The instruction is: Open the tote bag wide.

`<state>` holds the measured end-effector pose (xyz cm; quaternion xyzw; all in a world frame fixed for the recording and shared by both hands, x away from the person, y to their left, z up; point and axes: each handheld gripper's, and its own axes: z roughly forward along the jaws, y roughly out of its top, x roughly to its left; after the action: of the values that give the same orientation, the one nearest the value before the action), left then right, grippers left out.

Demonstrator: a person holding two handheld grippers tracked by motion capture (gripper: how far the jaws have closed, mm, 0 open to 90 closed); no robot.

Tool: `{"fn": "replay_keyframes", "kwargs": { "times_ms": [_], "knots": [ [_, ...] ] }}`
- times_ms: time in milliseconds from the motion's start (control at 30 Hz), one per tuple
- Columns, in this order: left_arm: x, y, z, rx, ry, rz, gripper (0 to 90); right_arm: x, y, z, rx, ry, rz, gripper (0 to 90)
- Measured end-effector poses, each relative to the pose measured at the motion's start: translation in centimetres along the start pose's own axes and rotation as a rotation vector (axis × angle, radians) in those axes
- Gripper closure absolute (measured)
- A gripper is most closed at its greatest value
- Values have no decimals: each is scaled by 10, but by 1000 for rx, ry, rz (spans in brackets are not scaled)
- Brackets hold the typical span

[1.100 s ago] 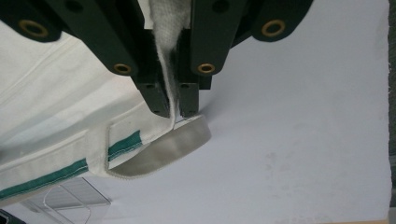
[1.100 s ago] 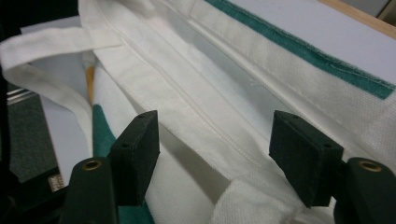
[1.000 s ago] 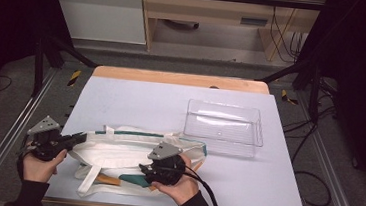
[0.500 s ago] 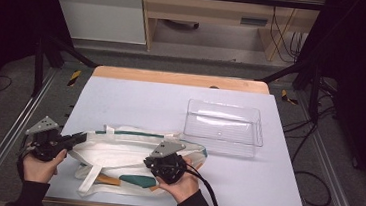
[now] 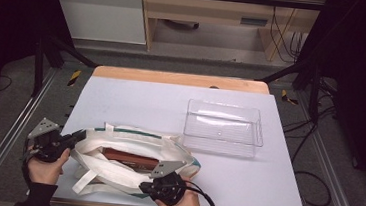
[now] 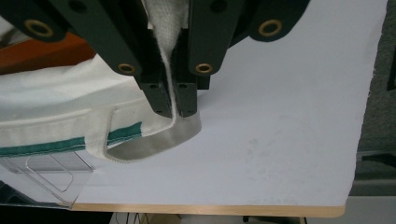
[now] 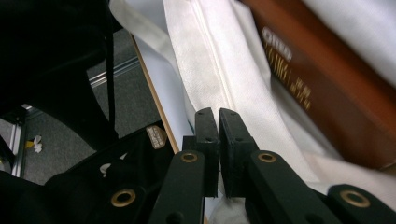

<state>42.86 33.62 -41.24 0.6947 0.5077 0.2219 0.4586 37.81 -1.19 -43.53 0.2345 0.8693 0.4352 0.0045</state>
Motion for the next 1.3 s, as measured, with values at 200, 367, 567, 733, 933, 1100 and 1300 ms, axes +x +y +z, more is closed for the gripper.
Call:
{"fn": "replay_keyframes", "kwargs": {
  "times_ms": [200,367,567,733,933,1100,1300],
  "knots": [
    [-3,-3,3,0,18,20,856,-6,-17,18,1,-23,35,863],
    [-2,-1,3,-11,19,43,700,-6,-13,7,-21,-23,28,749],
    [-3,5,7,-12,14,93,463,-14,2,-30,-149,-119,7,639],
    [3,2,19,28,-27,90,499,-27,9,-44,-179,-222,13,620],
    [4,-2,24,72,-43,82,721,-34,13,-44,-202,-287,7,595],
    [-1,-2,24,73,-29,111,858,-33,6,-35,-146,-300,2,595],
    [-6,5,22,10,3,86,873,-33,-10,-24,-57,-271,24,703]
  ]
}}
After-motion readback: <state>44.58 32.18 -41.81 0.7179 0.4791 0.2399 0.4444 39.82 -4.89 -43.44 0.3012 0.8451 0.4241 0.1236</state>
